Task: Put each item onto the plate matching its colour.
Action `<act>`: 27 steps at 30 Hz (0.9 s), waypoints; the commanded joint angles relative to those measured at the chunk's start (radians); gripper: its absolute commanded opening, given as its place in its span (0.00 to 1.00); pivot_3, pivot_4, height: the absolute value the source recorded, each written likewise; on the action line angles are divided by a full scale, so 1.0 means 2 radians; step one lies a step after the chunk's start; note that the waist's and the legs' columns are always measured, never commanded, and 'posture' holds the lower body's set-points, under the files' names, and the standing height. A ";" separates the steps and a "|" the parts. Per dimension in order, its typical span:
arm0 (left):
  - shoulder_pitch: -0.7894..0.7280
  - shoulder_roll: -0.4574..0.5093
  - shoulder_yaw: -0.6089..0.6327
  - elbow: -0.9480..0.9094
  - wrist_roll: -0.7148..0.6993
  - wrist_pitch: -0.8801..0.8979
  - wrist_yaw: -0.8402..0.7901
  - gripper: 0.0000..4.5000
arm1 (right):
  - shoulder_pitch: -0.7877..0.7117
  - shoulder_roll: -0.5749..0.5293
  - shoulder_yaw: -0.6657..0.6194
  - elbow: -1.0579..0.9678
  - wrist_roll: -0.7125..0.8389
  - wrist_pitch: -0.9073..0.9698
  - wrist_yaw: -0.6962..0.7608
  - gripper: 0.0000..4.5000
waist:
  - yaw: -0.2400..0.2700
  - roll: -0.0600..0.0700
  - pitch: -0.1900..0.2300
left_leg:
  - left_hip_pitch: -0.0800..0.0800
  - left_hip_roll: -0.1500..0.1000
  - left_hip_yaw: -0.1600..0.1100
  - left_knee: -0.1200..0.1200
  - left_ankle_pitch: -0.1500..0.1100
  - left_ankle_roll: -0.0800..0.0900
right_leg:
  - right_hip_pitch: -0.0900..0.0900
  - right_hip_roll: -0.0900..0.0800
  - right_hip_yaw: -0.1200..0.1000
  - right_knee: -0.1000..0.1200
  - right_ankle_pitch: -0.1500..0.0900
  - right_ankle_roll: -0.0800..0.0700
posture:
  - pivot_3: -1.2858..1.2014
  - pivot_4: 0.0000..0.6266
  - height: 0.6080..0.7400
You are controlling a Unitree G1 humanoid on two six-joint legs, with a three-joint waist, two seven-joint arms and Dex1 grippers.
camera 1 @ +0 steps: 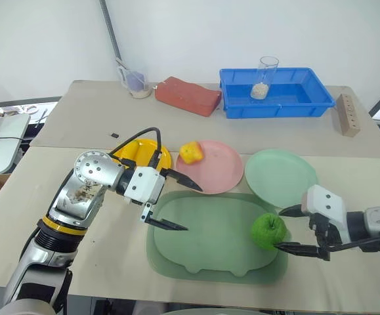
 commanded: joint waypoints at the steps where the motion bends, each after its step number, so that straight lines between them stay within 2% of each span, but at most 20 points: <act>1: 0.000 0.003 0.003 -0.020 -0.015 0.008 0.001 1.00 | -0.012 0.009 0.008 -0.006 -0.005 0.000 -0.012 1.00 | 0.000 0.000 0.000 | 0.000 0.000 0.000 0.000 0.000 0.000 | 0.000 0.000 0.000 0.000 0.000 0.000 | 0.52 0.24 1.00; 2: 0.000 0.003 0.003 -0.021 -0.016 0.009 0.001 1.00 | -0.014 0.011 0.010 -0.007 -0.003 0.002 -0.012 1.00 | 0.000 0.000 0.000 | 0.000 0.000 0.000 0.000 0.000 0.000 | 0.000 0.000 0.000 0.000 0.000 0.000 | 0.52 0.24 1.00; 8: 0.001 0.001 0.003 -0.024 -0.016 0.016 0.006 1.00 | -0.024 0.017 0.009 -0.007 0.004 0.009 -0.012 0.63 | 0.000 0.000 0.000 | 0.000 0.000 0.000 0.000 0.000 0.000 | 0.000 0.000 0.000 0.000 0.000 0.000 | 0.52 0.24 1.00; 11: 0.001 0.001 0.003 -0.025 -0.015 0.017 0.009 1.00 | -0.030 0.017 0.003 -0.010 0.015 0.018 -0.009 0.57 | 0.000 0.000 0.000 | 0.000 0.000 0.000 0.000 0.000 0.000 | 0.000 0.000 0.000 0.000 0.000 0.000 | 0.52 0.24 1.00; 15: -0.016 -0.008 0.011 0.000 -0.010 0.033 0.035 1.00 | -0.066 0.032 -0.023 -0.002 0.062 0.049 -0.018 0.56 | 0.000 0.000 0.000 | 0.000 0.000 0.000 0.000 0.000 0.000 | 0.000 0.000 0.000 0.000 0.000 0.000 | 0.52 0.24 1.00; 18: -0.044 -0.026 0.023 0.024 -0.016 0.083 0.084 1.00 | -0.102 0.047 -0.035 0.024 0.077 0.073 -0.045 0.56 | 0.001 0.000 0.000 | 0.000 0.000 0.000 0.000 0.000 0.000 | 0.000 0.000 0.000 0.000 0.000 0.000 | 0.52 0.24 1.00; 22: -0.081 -0.064 0.041 0.039 -0.040 0.186 0.165 1.00 | -0.177 0.092 -0.015 0.103 0.022 0.068 -0.137 0.56 | 0.000 -0.001 0.000 | -0.001 0.000 -0.001 0.002 0.000 0.000 | 0.000 0.000 0.000 0.000 0.000 0.000 | 0.52 0.24 1.00; 27: -0.088 -0.082 0.032 0.037 -0.029 0.217 0.199 1.00 | -0.235 0.131 0.024 0.187 -0.047 0.055 -0.205 0.56 | 0.000 0.000 0.000 | -0.002 -0.001 -0.001 0.001 0.000 0.001 | 0.001 0.000 0.000 0.001 0.000 0.000 | 0.52 0.24 1.00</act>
